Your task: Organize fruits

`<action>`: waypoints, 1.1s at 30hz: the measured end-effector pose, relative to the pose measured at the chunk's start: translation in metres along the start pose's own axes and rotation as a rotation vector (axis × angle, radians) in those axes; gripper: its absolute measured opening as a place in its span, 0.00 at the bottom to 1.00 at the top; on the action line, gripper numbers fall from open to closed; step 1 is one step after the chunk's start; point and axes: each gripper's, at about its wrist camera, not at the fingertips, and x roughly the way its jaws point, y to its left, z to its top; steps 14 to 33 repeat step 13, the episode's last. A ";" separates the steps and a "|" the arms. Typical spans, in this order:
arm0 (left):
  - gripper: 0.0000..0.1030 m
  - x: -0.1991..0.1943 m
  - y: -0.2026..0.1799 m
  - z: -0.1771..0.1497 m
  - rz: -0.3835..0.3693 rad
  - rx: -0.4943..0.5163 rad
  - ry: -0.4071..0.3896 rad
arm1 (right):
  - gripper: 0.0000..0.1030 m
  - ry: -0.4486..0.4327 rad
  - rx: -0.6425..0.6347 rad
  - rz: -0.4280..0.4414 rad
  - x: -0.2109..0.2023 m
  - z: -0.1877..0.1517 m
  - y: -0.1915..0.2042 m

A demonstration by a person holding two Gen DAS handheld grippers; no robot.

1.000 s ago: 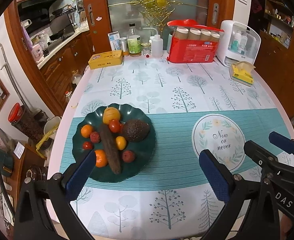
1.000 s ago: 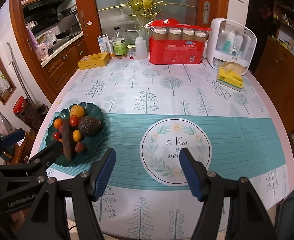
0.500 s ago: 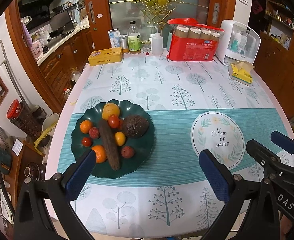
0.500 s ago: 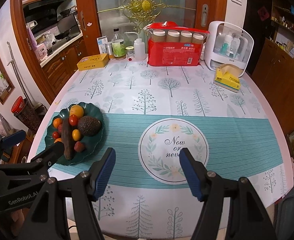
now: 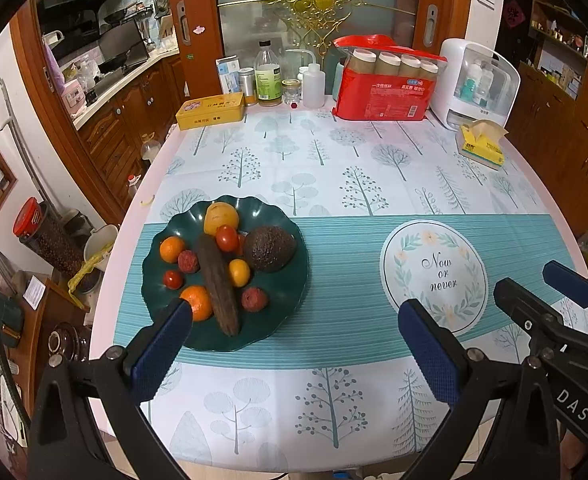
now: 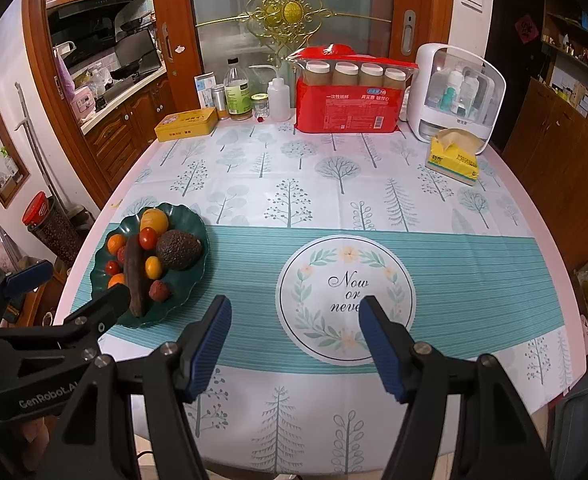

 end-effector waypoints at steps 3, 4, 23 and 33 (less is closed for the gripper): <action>0.99 0.000 0.000 0.000 0.000 0.000 0.000 | 0.65 -0.002 0.000 -0.001 0.000 -0.001 0.001; 0.99 0.000 0.000 0.000 0.000 0.000 0.000 | 0.65 0.000 0.000 0.000 0.000 -0.001 0.000; 0.99 0.000 0.001 -0.002 -0.001 0.000 0.001 | 0.65 -0.001 0.000 -0.002 -0.001 -0.002 0.001; 0.99 0.000 0.001 -0.002 -0.001 0.000 0.001 | 0.65 -0.001 0.000 -0.002 -0.001 -0.002 0.001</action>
